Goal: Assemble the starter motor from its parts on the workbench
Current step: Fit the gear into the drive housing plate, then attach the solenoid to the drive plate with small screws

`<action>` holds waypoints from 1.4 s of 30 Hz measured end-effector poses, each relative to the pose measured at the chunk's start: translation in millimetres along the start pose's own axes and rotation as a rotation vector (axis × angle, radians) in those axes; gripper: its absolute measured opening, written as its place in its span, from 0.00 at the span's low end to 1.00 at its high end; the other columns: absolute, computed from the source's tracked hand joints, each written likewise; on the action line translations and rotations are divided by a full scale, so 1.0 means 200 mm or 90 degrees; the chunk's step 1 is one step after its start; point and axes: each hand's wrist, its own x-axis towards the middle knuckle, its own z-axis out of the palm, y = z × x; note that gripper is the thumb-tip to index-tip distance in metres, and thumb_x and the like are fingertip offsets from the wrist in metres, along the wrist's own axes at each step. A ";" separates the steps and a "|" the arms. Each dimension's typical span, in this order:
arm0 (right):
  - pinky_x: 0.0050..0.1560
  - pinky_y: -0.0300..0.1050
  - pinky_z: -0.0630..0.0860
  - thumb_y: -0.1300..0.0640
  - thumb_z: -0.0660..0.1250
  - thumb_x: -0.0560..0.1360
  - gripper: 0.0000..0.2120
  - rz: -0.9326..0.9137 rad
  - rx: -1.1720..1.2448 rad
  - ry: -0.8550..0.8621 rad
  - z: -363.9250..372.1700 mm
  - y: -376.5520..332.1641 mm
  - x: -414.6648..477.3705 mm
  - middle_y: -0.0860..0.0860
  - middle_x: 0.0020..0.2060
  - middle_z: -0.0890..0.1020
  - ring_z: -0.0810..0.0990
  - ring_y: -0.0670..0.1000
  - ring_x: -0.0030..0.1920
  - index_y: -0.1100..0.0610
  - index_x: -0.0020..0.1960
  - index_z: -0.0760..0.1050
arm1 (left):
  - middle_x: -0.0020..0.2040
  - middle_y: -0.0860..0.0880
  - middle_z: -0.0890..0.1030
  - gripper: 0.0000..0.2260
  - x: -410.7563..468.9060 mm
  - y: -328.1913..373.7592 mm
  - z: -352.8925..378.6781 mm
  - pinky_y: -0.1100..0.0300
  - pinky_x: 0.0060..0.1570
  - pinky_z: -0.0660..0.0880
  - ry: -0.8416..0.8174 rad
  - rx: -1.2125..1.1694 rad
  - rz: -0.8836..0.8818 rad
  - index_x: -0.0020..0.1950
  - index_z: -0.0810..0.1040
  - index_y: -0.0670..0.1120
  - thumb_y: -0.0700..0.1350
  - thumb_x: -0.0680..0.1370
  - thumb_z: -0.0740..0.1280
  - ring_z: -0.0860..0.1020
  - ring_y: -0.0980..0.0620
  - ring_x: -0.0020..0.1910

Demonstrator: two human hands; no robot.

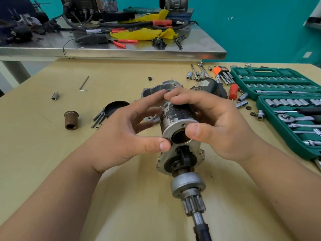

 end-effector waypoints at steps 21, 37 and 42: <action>0.38 0.32 0.69 0.39 0.61 0.72 0.07 0.154 -0.666 0.054 0.03 -0.31 -0.06 0.34 0.40 0.78 0.75 0.33 0.46 0.38 0.48 0.73 | 0.58 0.49 0.77 0.30 0.01 0.08 0.24 0.56 0.53 0.78 0.428 0.102 -0.055 0.54 0.67 0.63 0.60 0.55 0.75 0.80 0.54 0.53; 0.45 0.27 0.71 0.61 0.70 0.73 0.08 0.169 -0.228 0.296 0.29 -0.05 -0.20 0.40 0.45 0.82 0.80 0.39 0.48 0.48 0.45 0.81 | 0.49 0.56 0.82 0.17 -0.02 0.04 0.26 0.60 0.46 0.76 0.492 -0.173 -0.086 0.55 0.74 0.60 0.49 0.68 0.68 0.82 0.57 0.47; 0.44 0.27 0.72 0.64 0.71 0.72 0.10 0.137 -0.228 0.302 0.28 -0.05 -0.19 0.41 0.43 0.81 0.80 0.41 0.46 0.48 0.40 0.81 | 0.57 0.48 0.81 0.34 -0.03 0.04 0.26 0.58 0.44 0.79 0.486 -0.314 -0.155 0.70 0.71 0.48 0.50 0.65 0.75 0.84 0.53 0.47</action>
